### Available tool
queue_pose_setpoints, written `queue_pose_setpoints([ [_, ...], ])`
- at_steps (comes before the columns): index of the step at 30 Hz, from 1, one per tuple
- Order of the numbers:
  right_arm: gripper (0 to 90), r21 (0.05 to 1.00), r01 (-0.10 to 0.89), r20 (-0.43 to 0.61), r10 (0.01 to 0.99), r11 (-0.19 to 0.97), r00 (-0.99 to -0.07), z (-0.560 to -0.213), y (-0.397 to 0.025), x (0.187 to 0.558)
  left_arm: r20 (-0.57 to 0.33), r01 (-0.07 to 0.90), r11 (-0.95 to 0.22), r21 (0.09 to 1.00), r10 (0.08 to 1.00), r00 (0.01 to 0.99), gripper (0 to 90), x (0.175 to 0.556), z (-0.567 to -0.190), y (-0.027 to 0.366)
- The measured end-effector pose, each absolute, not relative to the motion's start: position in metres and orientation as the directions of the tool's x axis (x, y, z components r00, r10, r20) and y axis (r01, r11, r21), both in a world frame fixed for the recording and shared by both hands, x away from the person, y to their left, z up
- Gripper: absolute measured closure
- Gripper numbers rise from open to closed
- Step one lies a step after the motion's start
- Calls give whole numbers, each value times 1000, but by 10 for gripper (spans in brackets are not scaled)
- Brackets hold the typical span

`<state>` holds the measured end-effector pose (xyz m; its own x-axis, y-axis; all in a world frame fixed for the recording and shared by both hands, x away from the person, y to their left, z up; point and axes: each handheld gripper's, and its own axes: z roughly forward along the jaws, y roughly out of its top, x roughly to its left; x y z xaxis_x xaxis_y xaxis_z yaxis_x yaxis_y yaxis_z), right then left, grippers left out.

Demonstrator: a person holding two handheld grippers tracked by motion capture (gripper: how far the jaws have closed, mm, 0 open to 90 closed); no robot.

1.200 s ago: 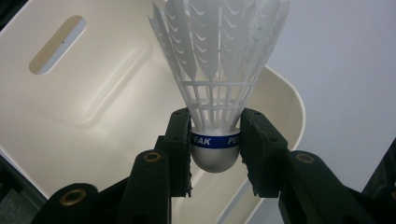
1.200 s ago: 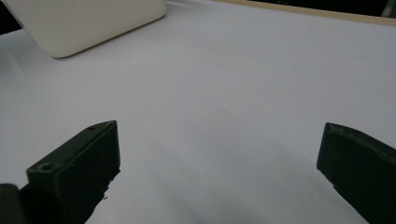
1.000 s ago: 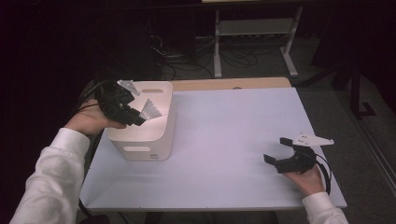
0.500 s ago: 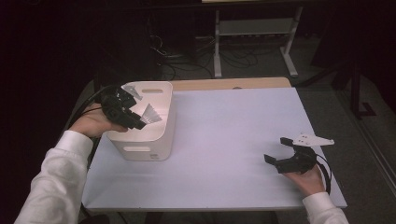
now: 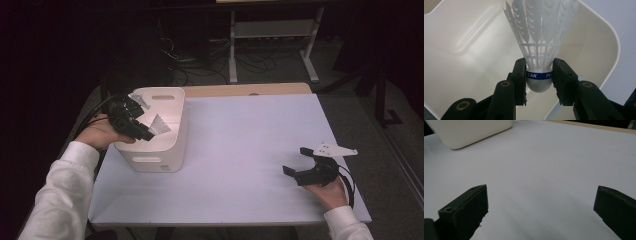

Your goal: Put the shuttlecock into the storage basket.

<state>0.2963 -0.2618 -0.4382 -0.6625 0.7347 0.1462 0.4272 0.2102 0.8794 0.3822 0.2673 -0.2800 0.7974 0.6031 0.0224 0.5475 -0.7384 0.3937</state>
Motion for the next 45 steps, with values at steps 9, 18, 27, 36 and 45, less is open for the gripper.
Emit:
queue_pose_setpoints([
  [9, 0, 878, 425, 140, 733, 218, -665, -439, -262, 297, 12, 558, -738, 380, 607, 794, 643, 386, -289, 268],
  [18, 0, 876, 428, 143, 730, 220, -668, -439, -261, 297, -4, 565, -735, 375, 609, 794, 644, 389, -295, 264],
  [27, 0, 875, 428, 142, 727, 225, -672, -439, -261, 297, -12, 573, -740, 353, 608, 794, 644, 393, -303, 263],
  [36, 0, 874, 430, 143, 726, 226, -673, -439, -261, 297, -26, 590, -732, 341, 620, 784, 643, 398, -311, 263],
  [45, 0, 874, 430, 143, 724, 227, -675, -439, -261, 297, -43, 591, -741, 319, 612, 790, 612, 399, -315, 262],
])
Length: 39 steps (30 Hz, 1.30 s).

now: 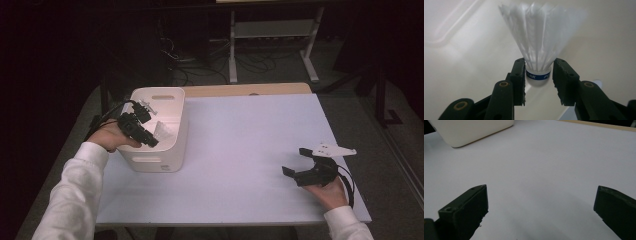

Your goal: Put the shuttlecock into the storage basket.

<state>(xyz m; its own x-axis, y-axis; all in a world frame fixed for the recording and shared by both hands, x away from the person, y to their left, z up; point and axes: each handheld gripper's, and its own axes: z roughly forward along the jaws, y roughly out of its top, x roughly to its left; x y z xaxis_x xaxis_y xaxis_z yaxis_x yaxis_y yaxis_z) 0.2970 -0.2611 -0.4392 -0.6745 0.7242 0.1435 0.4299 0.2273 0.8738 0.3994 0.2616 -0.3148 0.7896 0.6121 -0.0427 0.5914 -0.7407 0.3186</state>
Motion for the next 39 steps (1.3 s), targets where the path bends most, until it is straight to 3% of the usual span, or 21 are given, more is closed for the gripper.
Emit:
queue_pose_setpoints([
  [5, 0, 874, 427, 141, 721, 230, -678, -439, -261, 297, -29, 587, -740, 330, 613, 789, 505, 398, -312, 261],
  [18, 0, 872, 433, 146, 721, 230, -678, -439, -260, 297, -82, 599, -656, 459, 640, 764, 290, 397, -294, 273],
  [27, 0, 873, 429, 142, 721, 232, -678, -439, -260, 297, -88, 582, -610, 538, 646, 758, 16, 390, -284, 274],
  [39, 0, 873, 431, 146, 721, 228, -678, -439, -259, 296, -66, 514, -564, 646, 630, 774, 0, 375, -273, 269],
])
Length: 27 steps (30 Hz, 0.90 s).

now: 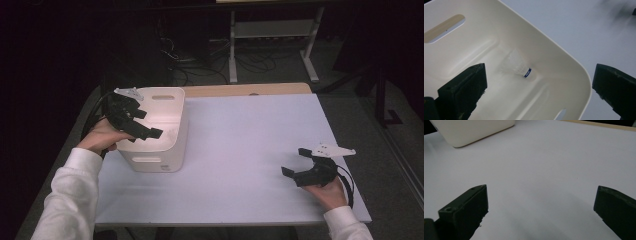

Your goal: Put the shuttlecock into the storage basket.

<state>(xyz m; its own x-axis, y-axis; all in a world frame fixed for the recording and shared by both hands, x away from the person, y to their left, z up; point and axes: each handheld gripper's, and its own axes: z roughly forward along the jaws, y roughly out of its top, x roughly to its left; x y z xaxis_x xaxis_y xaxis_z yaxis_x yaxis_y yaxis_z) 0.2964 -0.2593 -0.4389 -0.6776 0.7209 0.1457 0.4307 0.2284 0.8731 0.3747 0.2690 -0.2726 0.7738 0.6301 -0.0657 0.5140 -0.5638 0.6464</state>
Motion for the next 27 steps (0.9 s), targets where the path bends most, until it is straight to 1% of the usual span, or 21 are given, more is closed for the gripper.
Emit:
queue_pose_setpoints([
  [4, 0, 872, 432, 147, 720, 229, -678, -439, -259, 296, -34, 489, -572, 658, 626, 779, 0, 369, -273, 267],
  [9, 0, 872, 431, 144, 721, 232, -678, -439, -259, 296, -35, 475, -568, 672, 617, 786, 0, 363, -275, 267],
  [17, 0, 872, 429, 141, 721, 233, -679, -439, -259, 297, -49, 474, -532, 702, 628, 777, 0, 358, -279, 272],
  [19, 0, 872, 430, 143, 721, 232, -678, -439, -259, 297, -40, 469, -538, 700, 627, 778, 0, 356, -280, 273],
  [21, 0, 873, 430, 143, 721, 231, -678, -439, -259, 297, -52, 467, -516, 718, 630, 775, 0, 354, -280, 274],
  [27, 0, 872, 430, 141, 721, 235, -678, -439, -259, 297, -32, 454, -525, 720, 628, 777, 0, 351, -280, 276],
])
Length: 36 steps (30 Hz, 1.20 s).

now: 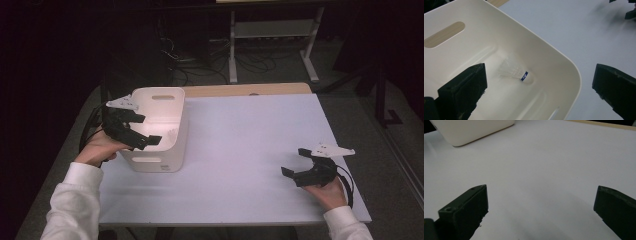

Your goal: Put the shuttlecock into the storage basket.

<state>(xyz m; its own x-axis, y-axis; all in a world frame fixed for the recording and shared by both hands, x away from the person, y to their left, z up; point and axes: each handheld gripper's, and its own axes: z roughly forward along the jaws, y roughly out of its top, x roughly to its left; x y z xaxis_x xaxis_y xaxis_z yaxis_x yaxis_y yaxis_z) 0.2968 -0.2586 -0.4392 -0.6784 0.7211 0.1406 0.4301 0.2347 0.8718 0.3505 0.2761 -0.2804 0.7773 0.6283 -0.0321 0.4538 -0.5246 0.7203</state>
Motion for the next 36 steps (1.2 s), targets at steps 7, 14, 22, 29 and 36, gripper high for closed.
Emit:
queue_pose_setpoints([
  [7, 0, 872, 433, 147, 723, 227, -675, -439, -258, 297, -24, 441, -512, 737, 632, 774, 0, 347, -281, 280],
  [14, 0, 872, 433, 145, 723, 229, -675, -439, -258, 297, -47, 440, -456, 774, 651, 758, 0, 343, -284, 284],
  [22, 0, 872, 432, 144, 723, 230, -676, -439, -258, 296, -50, 431, -429, 794, 661, 749, 0, 337, -289, 289],
  [29, 0, 872, 433, 144, 723, 231, -676, -439, -258, 296, -52, 430, -406, 806, 675, 736, 0, 331, -296, 292],
  [36, 0, 871, 431, 141, 722, 235, -678, -439, -258, 297, -47, 415, -386, 824, 683, 729, 0, 325, -302, 297],
])
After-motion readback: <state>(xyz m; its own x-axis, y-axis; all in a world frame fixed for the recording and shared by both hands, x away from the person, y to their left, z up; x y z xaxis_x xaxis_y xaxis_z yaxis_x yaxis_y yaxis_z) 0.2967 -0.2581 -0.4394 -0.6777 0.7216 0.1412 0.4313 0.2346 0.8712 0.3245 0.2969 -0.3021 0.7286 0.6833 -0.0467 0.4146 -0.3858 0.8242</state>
